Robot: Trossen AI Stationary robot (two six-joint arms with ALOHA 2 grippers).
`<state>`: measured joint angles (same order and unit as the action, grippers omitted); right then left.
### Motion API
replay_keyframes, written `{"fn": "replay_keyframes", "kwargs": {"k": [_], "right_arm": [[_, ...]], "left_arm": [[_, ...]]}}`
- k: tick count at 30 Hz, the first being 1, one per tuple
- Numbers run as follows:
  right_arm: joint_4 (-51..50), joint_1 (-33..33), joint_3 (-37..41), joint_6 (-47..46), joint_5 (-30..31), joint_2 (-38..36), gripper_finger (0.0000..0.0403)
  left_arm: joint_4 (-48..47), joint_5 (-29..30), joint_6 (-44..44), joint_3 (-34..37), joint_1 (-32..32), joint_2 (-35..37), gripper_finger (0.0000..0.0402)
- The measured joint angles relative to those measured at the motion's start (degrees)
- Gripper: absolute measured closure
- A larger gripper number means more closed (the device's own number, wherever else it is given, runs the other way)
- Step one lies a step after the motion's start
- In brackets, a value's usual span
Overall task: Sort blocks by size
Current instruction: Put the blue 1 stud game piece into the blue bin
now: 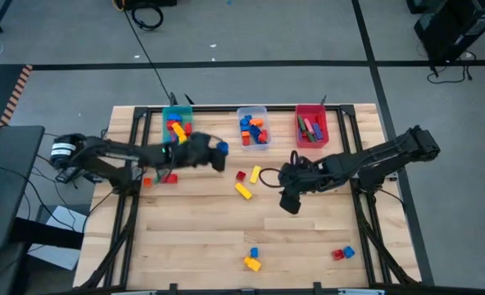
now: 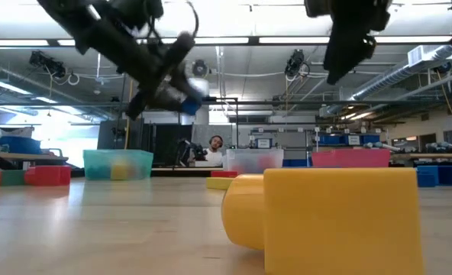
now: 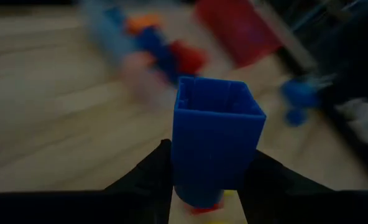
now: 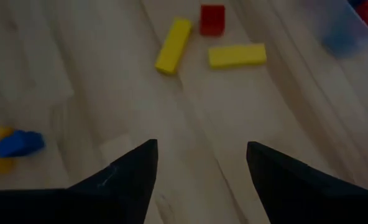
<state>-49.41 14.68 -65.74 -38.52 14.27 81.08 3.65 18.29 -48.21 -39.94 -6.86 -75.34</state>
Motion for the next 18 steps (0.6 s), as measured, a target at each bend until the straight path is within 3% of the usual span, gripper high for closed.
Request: {"fn": "replay_keyframes", "kwargs": {"k": [10, 14, 18], "right_arm": [[-0.08, -2.66, 3.52, -13.22, 2.92, 0.0, 0.0146], [0.57, -4.7, 3.52, -17.32, 4.18, 0.0, 0.0147], [1.87, -7.21, 3.52, -18.85, 4.34, 0.0, 0.0147]], "left_arm": [[-18.85, -11.49, 15.25, -0.07, -25.06, 9.03, 0.0252], [-22.69, -18.64, 21.24, -0.02, -35.47, 8.69, 0.0253], [-24.79, -19.75, 24.39, 0.0, -42.31, 6.19, 0.0253]]}}
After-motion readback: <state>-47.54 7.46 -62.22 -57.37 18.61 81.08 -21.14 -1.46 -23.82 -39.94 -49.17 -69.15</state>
